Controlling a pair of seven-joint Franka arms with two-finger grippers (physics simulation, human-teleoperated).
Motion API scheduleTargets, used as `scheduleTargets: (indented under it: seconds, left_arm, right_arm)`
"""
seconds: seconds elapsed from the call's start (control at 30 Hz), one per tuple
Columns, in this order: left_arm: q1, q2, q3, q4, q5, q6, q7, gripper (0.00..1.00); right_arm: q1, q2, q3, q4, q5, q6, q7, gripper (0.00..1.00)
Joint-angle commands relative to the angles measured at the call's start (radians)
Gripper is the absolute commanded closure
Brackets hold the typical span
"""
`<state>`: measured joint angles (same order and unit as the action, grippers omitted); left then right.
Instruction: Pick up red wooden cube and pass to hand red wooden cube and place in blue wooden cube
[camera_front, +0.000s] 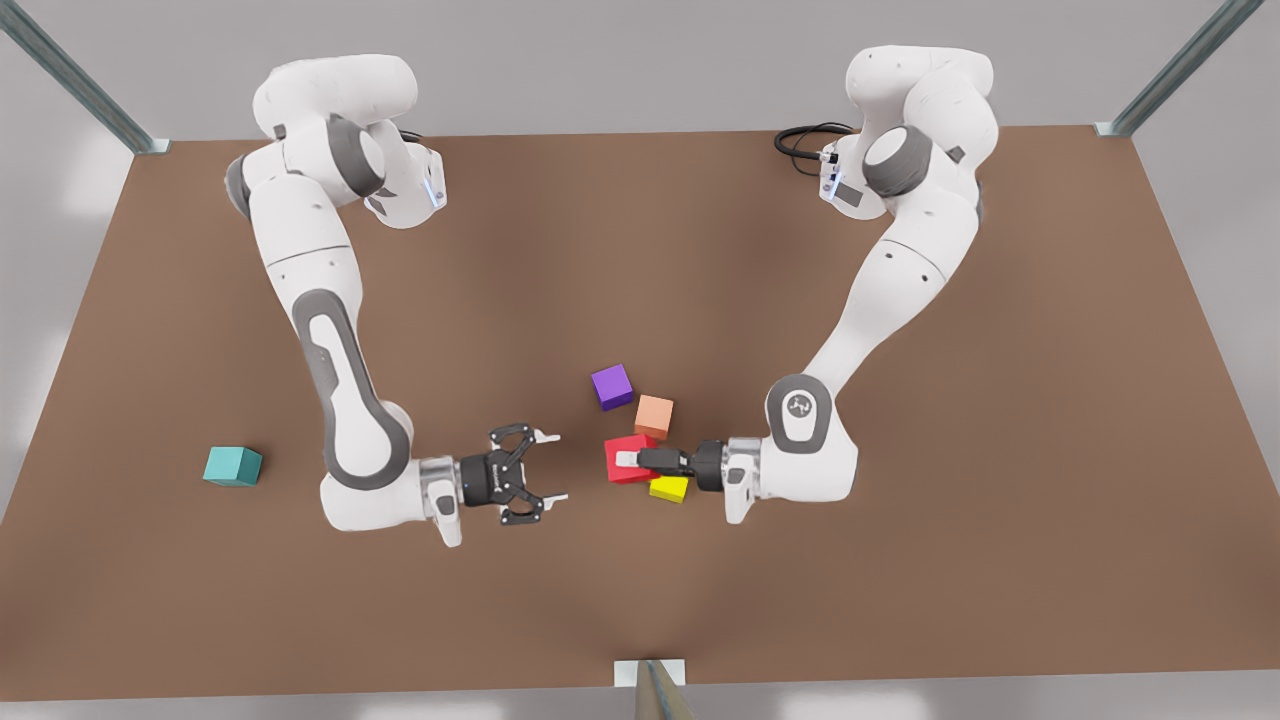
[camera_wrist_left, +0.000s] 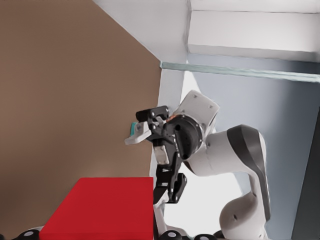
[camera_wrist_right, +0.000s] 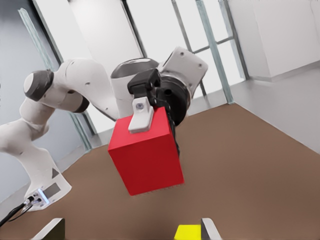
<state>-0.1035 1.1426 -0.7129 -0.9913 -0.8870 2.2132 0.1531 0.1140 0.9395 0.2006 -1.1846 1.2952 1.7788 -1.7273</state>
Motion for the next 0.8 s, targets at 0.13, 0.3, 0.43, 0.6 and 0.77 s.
scheduleTargets:
  seconds: [0.13, 0.3, 0.43, 0.6, 0.77]
  left_arm:
    - [-0.025, 0.022, -0.002, 0.026, -0.073, 0.062, 0.247, 0.47]
    - [-0.035, 0.023, -0.002, 0.026, -0.076, 0.083, 0.249, 0.47]
    - [-0.035, 0.023, -0.003, 0.028, -0.079, 0.091, 0.249, 0.46]
    - [-0.042, 0.023, -0.003, 0.028, -0.090, 0.105, 0.249, 0.46]
    - [-0.079, 0.037, -0.003, 0.057, -0.098, 0.146, 0.249, 0.46]
  right_arm:
    - [0.007, 0.021, 0.005, 0.006, 0.064, 0.037, -0.511, 0.00]
    - [0.030, 0.030, 0.005, 0.010, 0.093, 0.051, -0.508, 0.00]
    - [0.030, 0.031, 0.011, 0.013, 0.099, 0.068, -0.482, 0.00]
    - [0.052, 0.044, 0.013, 0.025, 0.116, 0.093, -0.479, 0.00]
    - [0.061, 0.047, 0.013, 0.026, 0.118, 0.103, -0.479, 0.00]
